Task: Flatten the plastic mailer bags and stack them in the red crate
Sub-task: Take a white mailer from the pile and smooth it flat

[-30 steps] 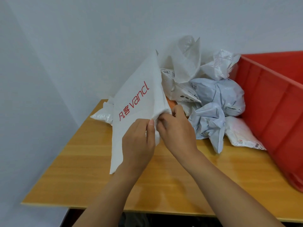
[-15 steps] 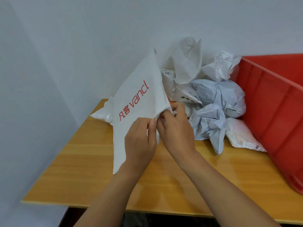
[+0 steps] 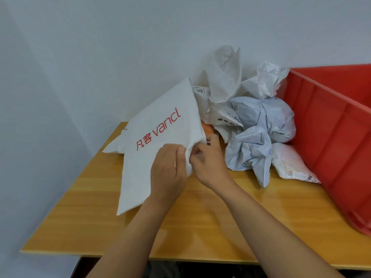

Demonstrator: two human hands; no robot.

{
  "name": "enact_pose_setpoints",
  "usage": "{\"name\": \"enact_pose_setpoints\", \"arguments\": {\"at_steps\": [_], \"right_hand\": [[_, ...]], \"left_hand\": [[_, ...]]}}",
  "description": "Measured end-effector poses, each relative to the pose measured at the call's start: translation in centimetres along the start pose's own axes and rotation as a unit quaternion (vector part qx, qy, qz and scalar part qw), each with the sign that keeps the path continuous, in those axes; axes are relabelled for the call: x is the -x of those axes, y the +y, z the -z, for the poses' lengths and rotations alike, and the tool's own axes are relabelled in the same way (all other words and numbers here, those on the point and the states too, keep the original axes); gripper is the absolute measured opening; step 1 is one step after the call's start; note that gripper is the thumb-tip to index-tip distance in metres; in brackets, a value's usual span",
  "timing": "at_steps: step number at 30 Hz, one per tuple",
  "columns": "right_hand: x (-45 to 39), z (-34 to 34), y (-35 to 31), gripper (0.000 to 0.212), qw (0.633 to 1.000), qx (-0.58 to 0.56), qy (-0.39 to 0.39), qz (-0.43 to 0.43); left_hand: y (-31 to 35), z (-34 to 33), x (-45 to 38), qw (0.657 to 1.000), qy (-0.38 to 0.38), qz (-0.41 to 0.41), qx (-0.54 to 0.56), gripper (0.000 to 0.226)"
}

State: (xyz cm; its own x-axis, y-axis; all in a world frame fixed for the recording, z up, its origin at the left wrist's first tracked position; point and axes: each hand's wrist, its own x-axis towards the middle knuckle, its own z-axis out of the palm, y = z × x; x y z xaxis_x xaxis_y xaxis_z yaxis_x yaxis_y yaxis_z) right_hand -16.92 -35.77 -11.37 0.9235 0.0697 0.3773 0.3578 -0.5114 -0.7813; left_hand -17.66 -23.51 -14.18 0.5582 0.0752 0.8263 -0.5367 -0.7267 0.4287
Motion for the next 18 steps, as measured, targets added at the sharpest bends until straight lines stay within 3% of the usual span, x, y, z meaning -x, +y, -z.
{"name": "enact_pose_setpoints", "arguments": {"at_steps": [4,6,9,12,14,16,18], "right_hand": [[0.3,1.3,0.1,0.03,0.987,-0.067,-0.145,0.017],[0.6,2.2,0.3,0.037,0.976,-0.107,-0.187,0.016],[0.9,3.1,0.8,0.032,0.966,-0.192,-0.171,-0.016],[1.1,3.8,1.5,0.015,0.959,-0.256,-0.105,-0.06],[1.1,4.0,2.1,0.016,0.96,-0.259,-0.082,-0.063],[1.5,3.9,2.4,0.015,0.963,-0.252,-0.078,-0.05],[1.8,3.5,2.2,0.013,0.965,-0.248,-0.083,-0.031]], "left_hand": [[-3.6,-0.4,-0.2,0.991,-0.092,0.035,-0.087,0.044],[-4.2,-0.2,0.2,0.984,-0.125,0.103,-0.08,0.051],[-4.5,0.5,0.6,0.978,-0.129,0.138,-0.092,0.054],[-6.3,2.7,-0.2,0.967,-0.06,0.205,-0.139,0.053],[-9.3,4.4,-0.6,0.924,-0.045,0.354,-0.138,0.062],[-11.3,5.8,-0.7,0.86,-0.034,0.508,-0.03,0.074],[-11.8,6.1,-0.5,0.811,-0.028,0.579,0.084,0.062]]}}
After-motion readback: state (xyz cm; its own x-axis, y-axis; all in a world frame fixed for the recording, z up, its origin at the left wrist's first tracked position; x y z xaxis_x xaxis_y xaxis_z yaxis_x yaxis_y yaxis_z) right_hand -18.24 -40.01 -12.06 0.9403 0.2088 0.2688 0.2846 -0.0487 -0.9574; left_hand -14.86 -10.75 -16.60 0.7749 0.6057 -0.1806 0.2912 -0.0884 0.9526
